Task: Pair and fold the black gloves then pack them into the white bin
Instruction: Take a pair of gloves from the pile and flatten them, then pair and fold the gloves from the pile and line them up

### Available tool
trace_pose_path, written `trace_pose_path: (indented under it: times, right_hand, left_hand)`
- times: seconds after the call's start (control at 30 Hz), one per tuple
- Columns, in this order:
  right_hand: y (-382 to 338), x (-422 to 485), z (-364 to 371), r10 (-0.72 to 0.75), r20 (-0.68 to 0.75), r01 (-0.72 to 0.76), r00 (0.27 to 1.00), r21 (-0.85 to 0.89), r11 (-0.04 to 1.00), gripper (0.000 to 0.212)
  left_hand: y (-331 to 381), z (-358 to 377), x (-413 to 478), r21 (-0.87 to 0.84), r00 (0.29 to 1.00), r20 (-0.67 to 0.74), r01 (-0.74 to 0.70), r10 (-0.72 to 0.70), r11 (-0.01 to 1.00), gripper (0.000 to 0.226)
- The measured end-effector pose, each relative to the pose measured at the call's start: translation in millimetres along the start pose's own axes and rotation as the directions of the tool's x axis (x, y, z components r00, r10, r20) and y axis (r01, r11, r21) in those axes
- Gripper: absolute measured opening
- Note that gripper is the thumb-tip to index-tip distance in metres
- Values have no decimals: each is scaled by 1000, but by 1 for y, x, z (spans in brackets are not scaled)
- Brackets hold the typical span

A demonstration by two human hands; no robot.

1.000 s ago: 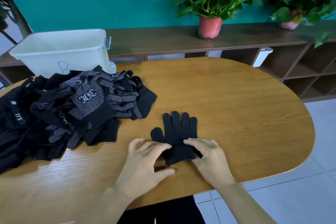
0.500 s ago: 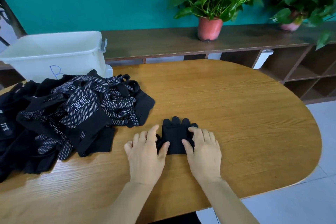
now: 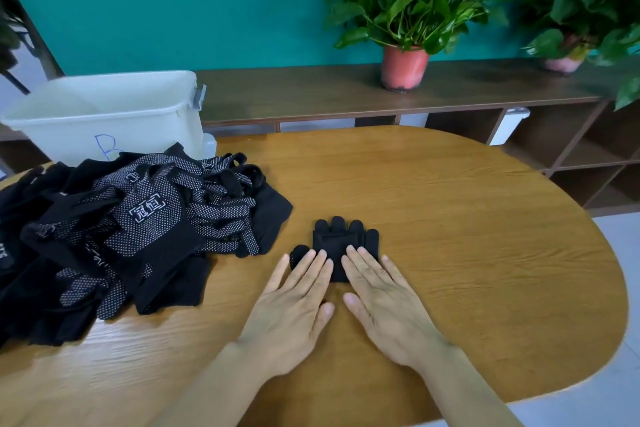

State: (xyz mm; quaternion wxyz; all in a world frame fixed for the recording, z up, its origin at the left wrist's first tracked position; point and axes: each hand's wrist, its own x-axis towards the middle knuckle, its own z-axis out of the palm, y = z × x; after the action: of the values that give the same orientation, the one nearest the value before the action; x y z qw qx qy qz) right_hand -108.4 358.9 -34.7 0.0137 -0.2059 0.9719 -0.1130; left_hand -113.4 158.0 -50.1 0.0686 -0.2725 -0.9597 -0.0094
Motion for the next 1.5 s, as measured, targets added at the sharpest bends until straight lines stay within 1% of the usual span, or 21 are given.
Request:
trace_pose_path:
  times: [0.1,0.13,0.2,0.27,0.37,0.53,0.63,0.7,0.77,0.83,0.9,1.07,1.17,1.23,1.3,1.37,1.4,1.47,1.5]
  right_hand:
    - [20,27,-9,31,33,-31,999,-1,1000,66]
    - [25,37,-11,45,30,-45,999,13,999,66]
    - [37,55,-13,61,29,-62,998,33,998,66]
    - [50,72,-13,57,18,-58,998,37,998,69]
    - [66,92,-12,58,-35,-55,998,60,997,80]
    - [81,113,-12,75,-99,-70,992,55,996,81]
    - [83,117,-12,73,-110,-73,991,10,997,81]
    - [82,115,-11,62,-112,-68,992,-45,997,77]
    - [80,110,-9,61,-124,-71,990,-81,994,72]
    - [75,102,-8,61,-198,-76,978,-72,994,66]
    - [61,94,-8,28,-277,-54,961,-87,995,61]
    - [-5,89,-12,-117,-388,69,914,-135,988,53]
    - [-55,100,-15,-249,-471,196,846,-161,967,47]
    - [-88,109,-17,-340,-495,273,799,-205,940,44]
    - [-117,120,-16,-412,-477,324,777,-259,910,42]
    - [-140,132,-11,-459,-443,351,770,-306,885,40]
    - [-149,139,-8,-471,-412,360,780,-320,876,42]
    - [-162,152,0,-470,-314,366,825,-337,868,58]
    - [-166,158,4,-463,-275,362,843,-345,866,63]
  left_hand:
    - [-5,-7,32,-34,992,120,53,-48,998,66]
    - [-6,-5,42,-49,995,95,37,-32,998,71]
    - [-10,-4,61,-85,992,115,58,-48,995,77]
    - [-13,-3,80,-69,992,111,70,-62,995,79]
    - [-20,2,103,-59,992,108,72,-65,996,80]
    - [-27,6,128,-54,994,99,53,-48,997,79]
    - [-27,5,133,-38,992,111,64,-59,997,76]
    - [-27,8,129,-62,994,71,86,-82,994,70]
    - [-27,7,116,-95,996,-28,86,-89,992,63]
    - [-28,2,93,-125,987,-143,55,-72,991,56]
    - [-34,-9,63,-141,978,-196,41,-68,989,53]
    - [-71,-44,-13,-152,941,-303,106,-148,983,44]
    - [-103,-57,-51,-151,904,-372,164,-210,975,41]
    - [-125,-63,-73,-136,875,-418,205,-244,969,39]
    - [-145,-63,-90,-134,850,-455,231,-266,964,37]
    - [-162,-60,-101,-136,839,-472,234,-270,963,36]
    - [-168,-57,-104,-126,842,-472,227,-260,966,36]
    - [-178,-52,-102,-85,858,-459,217,-231,973,37]
    - [-181,-50,-100,-72,866,-446,218,-227,973,39]
